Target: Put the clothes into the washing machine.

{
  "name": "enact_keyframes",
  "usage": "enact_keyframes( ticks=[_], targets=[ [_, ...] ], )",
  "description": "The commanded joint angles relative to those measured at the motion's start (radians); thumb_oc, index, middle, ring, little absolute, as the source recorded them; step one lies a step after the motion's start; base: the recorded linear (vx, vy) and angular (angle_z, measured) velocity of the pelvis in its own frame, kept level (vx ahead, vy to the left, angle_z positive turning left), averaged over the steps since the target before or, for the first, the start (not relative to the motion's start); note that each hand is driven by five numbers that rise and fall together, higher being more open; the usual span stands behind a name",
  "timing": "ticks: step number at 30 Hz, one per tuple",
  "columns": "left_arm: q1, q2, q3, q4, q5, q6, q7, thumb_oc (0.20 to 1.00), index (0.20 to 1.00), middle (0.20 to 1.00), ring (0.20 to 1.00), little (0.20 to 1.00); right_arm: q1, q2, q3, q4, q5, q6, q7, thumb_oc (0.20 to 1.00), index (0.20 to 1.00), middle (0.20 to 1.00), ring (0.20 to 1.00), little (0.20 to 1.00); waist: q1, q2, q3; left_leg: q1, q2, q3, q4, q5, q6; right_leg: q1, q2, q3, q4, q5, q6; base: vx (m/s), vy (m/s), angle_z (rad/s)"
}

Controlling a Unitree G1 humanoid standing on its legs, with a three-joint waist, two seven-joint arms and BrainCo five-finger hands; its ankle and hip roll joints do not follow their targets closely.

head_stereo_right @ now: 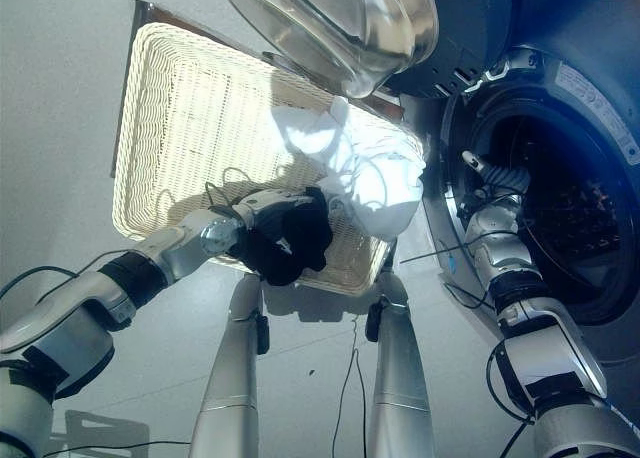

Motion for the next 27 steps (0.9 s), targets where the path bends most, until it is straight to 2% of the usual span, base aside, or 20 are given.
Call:
enact_keyframes(
  ticks=[1, 15, 20, 23, 25, 27],
  targets=[
    [0.104, -0.002, -0.037, 0.041, 0.063, 0.043, -0.093, 0.2, 0.2, 0.2, 0.2, 0.2, -0.002, -0.046, 0.009, -0.019, -0.023, -0.069, -0.032, 1.0, 1.0, 1.0, 1.0, 1.0, -0.025, 0.033, -0.015, -0.042, -0.087, 0.059, 0.098, -0.059, 0.089, 0.04, 0.082, -0.069, -0.155, 0.158, 0.021, 0.0, 0.0, 0.0],
    [0.113, 0.001, -0.013, 0.062, 0.057, 0.037, -0.07, 0.2, 0.2, 0.2, 0.2, 0.2, 0.01, -0.044, 0.001, -0.051, -0.031, -0.081, -0.043, 1.0, 1.0, 1.0, 1.0, 1.0, -0.026, 0.033, -0.015, -0.044, -0.085, 0.06, 0.099, -0.059, 0.084, 0.039, 0.08, -0.067, -0.155, 0.156, 0.022, 0.0, 0.0, 0.0],
    [0.121, -0.003, 0.008, 0.066, -0.025, 0.042, -0.059, 0.2, 0.2, 0.2, 0.2, 0.2, 0.016, -0.037, 0.004, -0.076, -0.025, -0.089, -0.045, 1.0, 1.0, 1.0, 1.0, 1.0, -0.026, 0.032, -0.015, -0.044, -0.085, 0.058, 0.1, -0.06, 0.084, 0.038, 0.08, -0.065, -0.155, 0.157, 0.022, 0.0, 0.0, 0.0],
    [0.163, -0.018, 0.083, 0.048, -0.275, 0.036, -0.008, 0.2, 0.2, 0.2, 0.2, 0.2, 0.034, -0.03, 0.001, -0.137, 0.014, -0.098, -0.044, 1.0, 1.0, 1.0, 1.0, 1.0, -0.026, 0.031, -0.015, -0.046, -0.087, 0.057, 0.099, -0.056, 0.084, 0.037, 0.081, -0.062, -0.157, 0.159, 0.021, 0.0, 0.0, 0.0],
    [0.193, -0.029, 0.149, 0.047, -0.392, -0.012, 0.031, 0.2, 0.2, 0.2, 0.2, 0.2, 0.058, -0.022, -0.015, -0.171, 0.021, -0.114, -0.04, 1.0, 1.0, 1.0, 1.0, 1.0, -0.025, 0.031, -0.015, -0.044, -0.086, 0.058, 0.097, -0.055, 0.084, 0.038, 0.082, -0.061, -0.153, 0.156, 0.021, 0.0, 0.0, 0.0],
    [0.232, -0.045, 0.252, 0.028, -0.55, -0.097, 0.068, 0.2, 0.2, 0.2, 0.2, 0.2, 0.092, -0.011, -0.05, -0.223, 0.025, -0.138, -0.033, 1.0, 1.0, 1.0, 1.0, 1.0, -0.023, 0.032, -0.015, -0.043, -0.086, 0.055, 0.094, -0.053, 0.085, 0.037, 0.082, -0.059, -0.147, 0.151, 0.019, 0.0, 0.0, 0.0]
  ],
)
